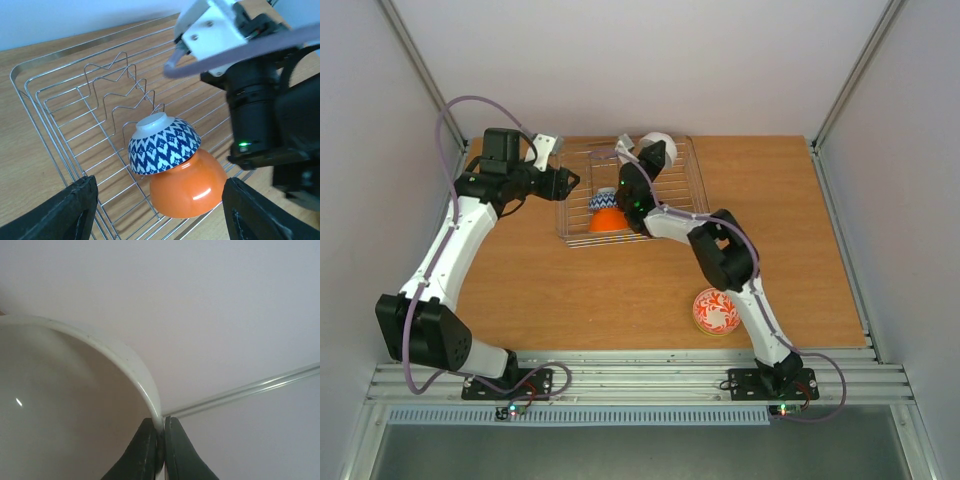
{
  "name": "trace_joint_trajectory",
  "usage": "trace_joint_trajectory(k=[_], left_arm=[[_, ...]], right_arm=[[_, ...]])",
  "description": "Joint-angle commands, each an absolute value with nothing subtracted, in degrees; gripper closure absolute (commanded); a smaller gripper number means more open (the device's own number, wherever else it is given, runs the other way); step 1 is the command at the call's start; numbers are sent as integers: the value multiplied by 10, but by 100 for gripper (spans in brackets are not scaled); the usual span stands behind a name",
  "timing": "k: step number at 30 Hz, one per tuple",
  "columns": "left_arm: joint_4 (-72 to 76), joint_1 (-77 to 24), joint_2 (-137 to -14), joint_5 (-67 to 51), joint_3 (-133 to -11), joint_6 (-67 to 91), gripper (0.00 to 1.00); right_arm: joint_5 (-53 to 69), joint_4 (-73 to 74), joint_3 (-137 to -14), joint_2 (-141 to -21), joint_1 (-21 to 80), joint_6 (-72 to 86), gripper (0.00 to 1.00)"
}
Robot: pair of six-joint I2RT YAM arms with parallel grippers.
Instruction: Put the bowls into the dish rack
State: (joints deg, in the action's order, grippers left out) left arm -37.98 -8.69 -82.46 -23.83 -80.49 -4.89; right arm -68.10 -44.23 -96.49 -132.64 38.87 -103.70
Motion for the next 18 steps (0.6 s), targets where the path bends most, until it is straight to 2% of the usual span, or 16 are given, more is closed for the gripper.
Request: trace_joint_trajectory(k=[1,4,11,18], left_arm=[[-369,-87,-813,-246,-804,-47,31],[-370,-87,-812,-245,-804,-47,30],[-365,-87,-815,-244,-799,-49,30],[-367,-87,-817,-244,-800,-48,30]], right_arm=[[-671,-729,-1025,-1370,379,-1392,99],[-673,-668,-1004,-1362,376,-1319,99],[-663,-640,-987,-1370,356,-1300,99],[-654,-496,-965,-1372,343,-1167,99]])
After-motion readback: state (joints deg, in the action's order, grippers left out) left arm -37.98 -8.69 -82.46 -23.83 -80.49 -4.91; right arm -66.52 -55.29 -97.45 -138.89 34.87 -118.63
